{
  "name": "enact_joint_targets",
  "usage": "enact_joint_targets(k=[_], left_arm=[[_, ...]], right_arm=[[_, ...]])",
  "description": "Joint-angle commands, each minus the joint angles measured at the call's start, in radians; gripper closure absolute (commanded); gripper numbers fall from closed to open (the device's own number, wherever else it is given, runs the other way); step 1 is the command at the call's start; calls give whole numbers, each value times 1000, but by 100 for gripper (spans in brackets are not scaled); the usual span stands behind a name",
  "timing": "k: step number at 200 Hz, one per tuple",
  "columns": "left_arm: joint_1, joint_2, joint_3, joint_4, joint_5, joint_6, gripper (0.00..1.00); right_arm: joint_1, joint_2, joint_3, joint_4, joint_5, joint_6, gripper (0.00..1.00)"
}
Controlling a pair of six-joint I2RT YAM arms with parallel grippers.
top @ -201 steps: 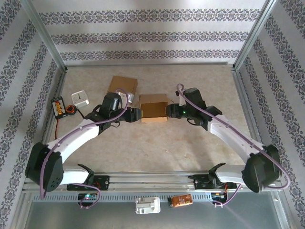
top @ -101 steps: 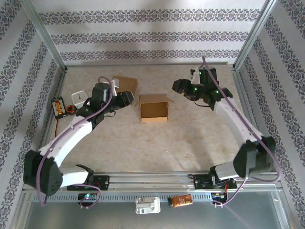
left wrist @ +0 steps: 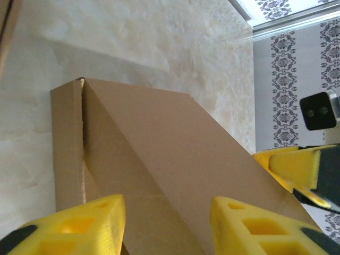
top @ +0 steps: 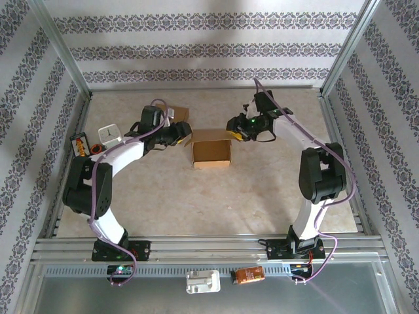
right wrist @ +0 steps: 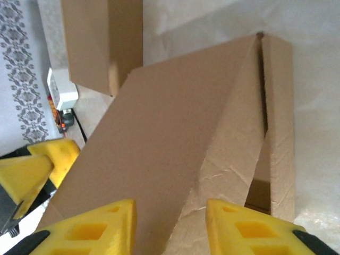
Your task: Fold the paper box
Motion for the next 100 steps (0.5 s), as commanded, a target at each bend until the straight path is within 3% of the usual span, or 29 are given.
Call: enact_joint_targets(k=[1,43,100], left_arm=[[-1,55,30,72,82,-14,53],[-18,102,12,48,102,36,55],[-18,118,-25,-43,16,121,63]], right_arm=[[15,15,18,-18,-16,-20,62],[24,30,-23,-13,45,-59,71],[75,37,-68,-15,204,-146,75]])
